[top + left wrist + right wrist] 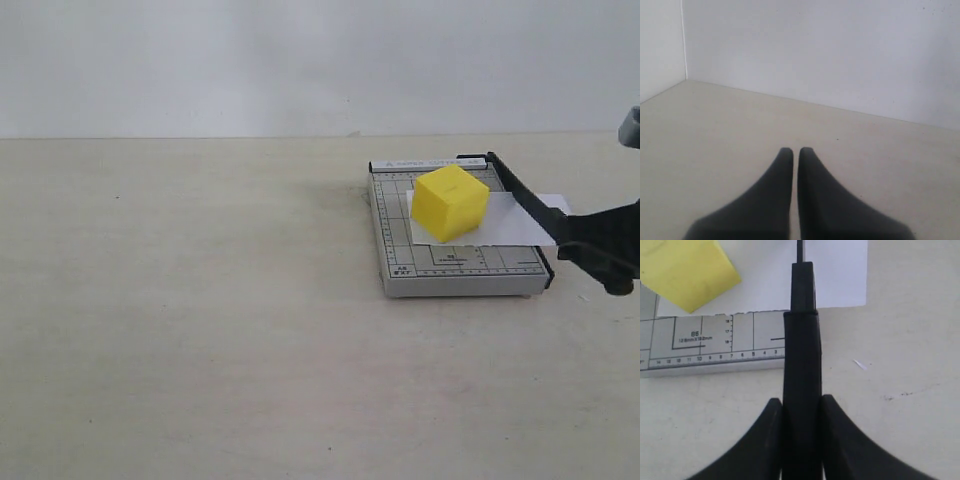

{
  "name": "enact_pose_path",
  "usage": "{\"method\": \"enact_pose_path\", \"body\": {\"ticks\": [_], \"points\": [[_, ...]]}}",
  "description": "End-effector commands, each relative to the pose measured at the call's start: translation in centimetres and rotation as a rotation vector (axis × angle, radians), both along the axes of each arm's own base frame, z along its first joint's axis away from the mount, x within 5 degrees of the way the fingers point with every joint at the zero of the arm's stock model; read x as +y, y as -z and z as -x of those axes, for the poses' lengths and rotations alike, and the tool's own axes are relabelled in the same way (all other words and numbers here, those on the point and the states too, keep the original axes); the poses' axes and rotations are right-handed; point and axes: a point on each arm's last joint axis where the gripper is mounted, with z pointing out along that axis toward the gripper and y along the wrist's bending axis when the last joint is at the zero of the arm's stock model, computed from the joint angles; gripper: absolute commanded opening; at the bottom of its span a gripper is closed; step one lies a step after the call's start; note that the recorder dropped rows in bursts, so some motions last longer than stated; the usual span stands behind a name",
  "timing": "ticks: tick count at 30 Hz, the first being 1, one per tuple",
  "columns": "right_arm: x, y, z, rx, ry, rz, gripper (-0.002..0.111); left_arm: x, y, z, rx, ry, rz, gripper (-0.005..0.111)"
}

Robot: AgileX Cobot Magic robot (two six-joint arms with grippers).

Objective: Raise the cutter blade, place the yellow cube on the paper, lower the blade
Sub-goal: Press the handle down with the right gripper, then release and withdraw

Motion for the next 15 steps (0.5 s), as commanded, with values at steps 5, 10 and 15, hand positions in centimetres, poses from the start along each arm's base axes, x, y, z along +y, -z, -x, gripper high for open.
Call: {"method": "enact_pose_path", "body": {"ticks": [5, 10, 15], "points": [[0.6, 5.2, 0.8, 0.25, -0.031, -0.051, 0.0, 0.0, 0.0, 0.0, -0.016, -0.004, 0.017, 0.005], [0.7, 6.1, 0.7, 0.278, -0.024, -0.065, 0.0, 0.0, 0.0, 0.0, -0.016, -0.004, 0.017, 0.005], [0.7, 6.1, 0.7, 0.277, -0.025, -0.065, 0.0, 0.0, 0.0, 0.0, -0.016, -0.004, 0.017, 0.005]]}}
